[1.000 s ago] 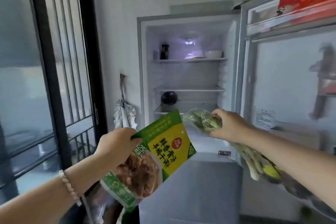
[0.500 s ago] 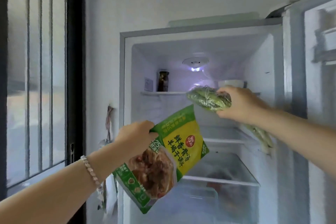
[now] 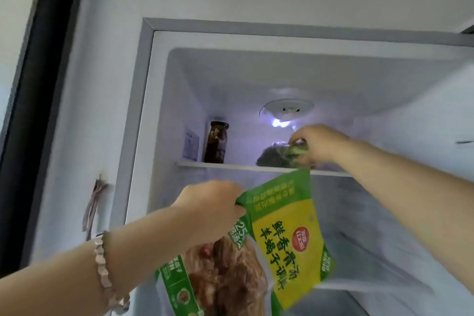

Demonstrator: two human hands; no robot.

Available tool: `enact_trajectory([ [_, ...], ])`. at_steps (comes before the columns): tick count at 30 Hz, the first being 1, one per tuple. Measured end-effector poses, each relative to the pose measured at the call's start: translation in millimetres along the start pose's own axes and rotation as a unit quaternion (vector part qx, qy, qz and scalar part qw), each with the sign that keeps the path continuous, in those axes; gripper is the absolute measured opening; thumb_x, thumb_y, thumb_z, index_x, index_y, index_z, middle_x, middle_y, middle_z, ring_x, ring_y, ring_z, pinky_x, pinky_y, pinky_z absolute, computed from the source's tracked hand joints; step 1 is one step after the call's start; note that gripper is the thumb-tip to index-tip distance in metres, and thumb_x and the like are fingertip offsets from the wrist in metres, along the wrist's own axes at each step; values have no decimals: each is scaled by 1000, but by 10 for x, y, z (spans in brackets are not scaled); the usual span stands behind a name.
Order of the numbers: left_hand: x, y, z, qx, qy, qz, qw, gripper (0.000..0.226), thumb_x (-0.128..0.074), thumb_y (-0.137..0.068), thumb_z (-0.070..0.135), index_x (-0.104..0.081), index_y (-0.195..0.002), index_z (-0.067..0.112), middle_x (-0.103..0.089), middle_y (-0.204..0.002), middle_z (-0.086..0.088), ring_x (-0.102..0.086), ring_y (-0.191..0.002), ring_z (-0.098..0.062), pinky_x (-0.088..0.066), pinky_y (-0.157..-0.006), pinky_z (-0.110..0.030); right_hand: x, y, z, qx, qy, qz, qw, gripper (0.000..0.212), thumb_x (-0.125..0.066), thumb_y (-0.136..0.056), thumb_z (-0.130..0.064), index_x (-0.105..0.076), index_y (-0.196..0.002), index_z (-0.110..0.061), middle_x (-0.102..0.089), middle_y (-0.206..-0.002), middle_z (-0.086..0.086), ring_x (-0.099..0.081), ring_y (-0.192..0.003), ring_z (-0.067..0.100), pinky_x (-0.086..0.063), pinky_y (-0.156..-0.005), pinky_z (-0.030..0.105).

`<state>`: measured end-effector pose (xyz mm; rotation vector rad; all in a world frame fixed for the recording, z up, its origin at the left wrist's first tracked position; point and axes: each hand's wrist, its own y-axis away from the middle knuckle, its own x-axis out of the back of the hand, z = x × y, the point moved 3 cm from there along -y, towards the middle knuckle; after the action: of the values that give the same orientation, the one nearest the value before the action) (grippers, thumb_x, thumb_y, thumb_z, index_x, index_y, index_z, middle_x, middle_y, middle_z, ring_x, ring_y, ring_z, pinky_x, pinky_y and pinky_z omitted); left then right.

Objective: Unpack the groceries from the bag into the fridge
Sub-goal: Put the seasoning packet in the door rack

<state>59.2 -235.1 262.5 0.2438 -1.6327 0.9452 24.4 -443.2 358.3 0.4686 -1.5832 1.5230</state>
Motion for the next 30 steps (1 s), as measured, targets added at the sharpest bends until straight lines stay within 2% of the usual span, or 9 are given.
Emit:
enact_trajectory([
  [2,-29,-83,-34,-15,5,-10,1000,16,-40,-98,36,-46,-91,24,-47,-84,7,-52,-88,-19,-40,-75,-28,-110,-186,-18,-6,49,-11,999,49,-73,-77,-27,-56,-123,-28,-54,-130,0,-52,-116,24,-39,-81,26],
  [6,-97,-193,-116,-8,42,-21,999,14,-42,-97,36,-44,-88,25,-49,-93,5,-52,-91,-19,-40,-76,-28,-116,-442,-33,-17,48,6,999,47,-71,-78,-41,-56,-122,-33,-56,-130,-6,-52,-117,21,-38,-82,25],
  [10,-157,-224,-93,-4,35,-27,999,21,-42,-97,38,-44,-82,24,-54,-93,2,-55,-92,-21,-39,-73,-28,-352,-404,-117,-14,1,-112,994,67,-59,-80,-58,-37,-139,-34,-43,-143,-1,-44,-127,23,-37,-102,33],
  [13,-158,-254,-72,-9,22,-15,1000,21,-41,-98,39,-50,-96,20,-58,-105,-1,-56,-99,-23,-41,-76,-29,-265,-253,3,-10,-36,-108,993,68,-51,-84,-60,-32,-142,-31,-47,-140,-2,-45,-128,19,-34,-100,28],
  [17,-180,-271,-88,-7,20,-4,1000,23,-42,-97,40,-45,-88,20,-55,-91,1,-56,-91,-23,-41,-74,-30,-115,6,389,-32,8,-138,990,69,-53,-85,-55,-33,-142,-23,-45,-141,-1,-45,-127,16,-34,-104,27],
  [19,-194,-268,-108,-3,27,3,1000,25,-43,-97,40,-48,-88,17,-51,-83,4,-53,-83,-20,-38,-68,-28,-102,93,501,-19,4,-126,992,59,-56,-86,-49,-41,-137,-22,-47,-140,-2,-46,-126,13,-35,-104,24],
  [24,-209,-265,-113,4,54,3,999,26,-45,-96,40,-55,-95,16,-58,-88,2,-54,-80,-18,-34,-59,-25,-121,23,501,13,-56,-34,998,39,-64,-86,-33,-57,-124,-27,-58,-127,1,-53,-114,18,-40,-90,26],
  [26,-209,-265,-99,6,53,-1,999,25,-46,-96,40,-55,-95,16,-58,-88,2,-56,-81,-18,-35,-59,-25,-121,-79,463,2,-105,5,994,38,-67,-84,-27,-61,-121,-26,-58,-129,-1,-52,-118,18,-40,-95,27],
  [30,-187,-237,-74,13,47,2,999,23,-46,-95,40,-54,-89,20,-53,-79,8,-51,-74,-13,-34,-57,-23,-229,-206,249,-1,-15,51,999,39,-60,-89,-26,-56,-127,-31,-55,-134,-1,-47,-125,22,-39,-92,30],
])
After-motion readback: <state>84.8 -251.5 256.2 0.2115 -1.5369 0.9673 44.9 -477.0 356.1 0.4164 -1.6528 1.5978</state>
